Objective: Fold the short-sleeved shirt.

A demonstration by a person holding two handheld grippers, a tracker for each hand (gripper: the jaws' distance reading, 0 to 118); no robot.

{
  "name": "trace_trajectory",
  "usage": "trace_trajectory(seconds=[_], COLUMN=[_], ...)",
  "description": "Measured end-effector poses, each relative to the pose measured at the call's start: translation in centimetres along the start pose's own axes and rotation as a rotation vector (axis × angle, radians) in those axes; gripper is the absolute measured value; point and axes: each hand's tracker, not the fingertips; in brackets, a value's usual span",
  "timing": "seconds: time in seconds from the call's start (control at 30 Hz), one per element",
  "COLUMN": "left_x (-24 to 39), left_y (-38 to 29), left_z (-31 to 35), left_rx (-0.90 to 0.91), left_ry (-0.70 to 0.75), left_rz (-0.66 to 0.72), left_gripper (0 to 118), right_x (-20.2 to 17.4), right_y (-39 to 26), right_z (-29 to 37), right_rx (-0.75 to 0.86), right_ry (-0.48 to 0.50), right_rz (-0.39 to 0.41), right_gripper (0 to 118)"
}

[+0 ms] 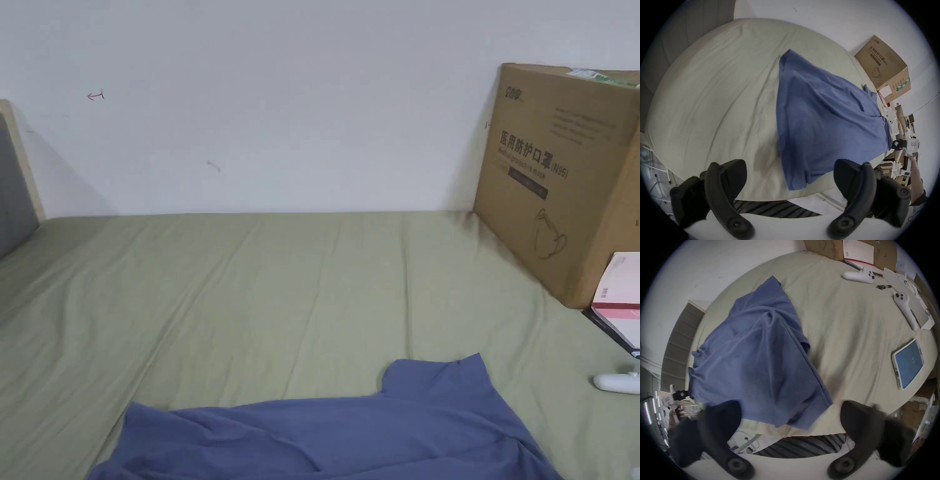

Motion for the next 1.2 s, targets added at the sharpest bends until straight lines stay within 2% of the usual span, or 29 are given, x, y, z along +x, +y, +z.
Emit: trace_trajectory(seconds=[0.03,0.1,0.17,0.3,0.37,0.43,0.47,0.5,0.53,0.57,0.6,0.73,0.8,0.87,0.93,0.97,1.0,1.03,1.1,1.13,1.2], left_x=[-0.1,0.0,1.2,5.2,6.9,9.3,9.9,10.4,10.7,10.9,11.0,9.8,8.7,7.2,6.1,5.6,5.3,5.0,4.0,3.7,3.2], left_y=[0.1,0.2,0.4,1.4,2.4,3.1,3.4,3.8,4.3,4.7,5.1,8.6,11.9,14.8,16.8,17.6,18.1,18.6,19.4,19.6,20.0], left_z=[0.3,0.8,1.7,4.7,6.3,7.8,8.3,8.6,8.7,8.6,8.5,6.9,4.8,1.8,-1.0,-2.3,-3.4,-4.4,-6.9,-8.1,-9.7], left_rx=[0.009,0.059,0.120,0.260,0.305,0.350,0.375,0.407,0.436,0.459,0.490,0.488,0.347,0.197,0.141,0.130,0.123,0.125,0.128,0.117,0.121], left_ry=[-0.007,-0.067,-0.124,-0.105,-0.112,-0.107,-0.109,-0.116,-0.129,-0.120,-0.113,-0.079,0.002,-0.017,0.007,0.018,0.049,0.086,0.127,0.134,0.138], left_rz=[0.015,0.047,0.044,-0.074,-0.128,-0.170,-0.179,-0.185,-0.191,-0.193,-0.192,-0.114,-0.073,-0.082,-0.075,-0.089,-0.119,-0.135,-0.133,-0.125,-0.116], left_gripper=[110,110,110,109,100,96,86,51,20,1,2,1,1,1,1,3,21,47,114,118,116], right_x=[-0.1,-1.1,-1.7,-5.1,-6.6,-8.2,-8.8,-9.5,-10.2,-10.6,-11.1,-12.1,-12.5,-13.1,-13.6,-13.8,-13.9,-13.9,-13.8,-13.7,-13.5], right_y=[-0.1,-0.4,0.1,0.2,0.6,1.0,1.2,1.5,1.8,2.2,2.7,4.5,5.2,6.0,6.6,6.8,7.0,7.2,7.5,7.6,7.8], right_z=[0.6,1.1,1.9,5.3,7.1,8.8,9.4,10.0,10.3,10.3,10.2,9.0,8.2,7.2,5.9,5.5,5.0,4.4,3.5,3.0,2.0], right_rx=[0.067,0.074,0.163,0.336,0.421,0.506,0.545,0.594,0.636,0.668,0.693,0.732,0.728,0.692,0.644,0.629,0.611,0.591,0.565,0.547,0.521], right_ry=[-0.010,0.004,0.029,0.130,0.181,0.233,0.257,0.276,0.284,0.271,0.272,0.343,0.357,0.380,0.361,0.349,0.341,0.341,0.352,0.358,0.357], right_rz=[0.013,0.037,0.058,0.089,0.109,0.131,0.140,0.145,0.148,0.148,0.149,0.147,0.138,0.139,0.159,0.168,0.174,0.174,0.162,0.155,0.143], right_gripper=[118,118,118,117,115,114,111,94,63,21,0,0,0,0,0,0,0,0,0,0,0])
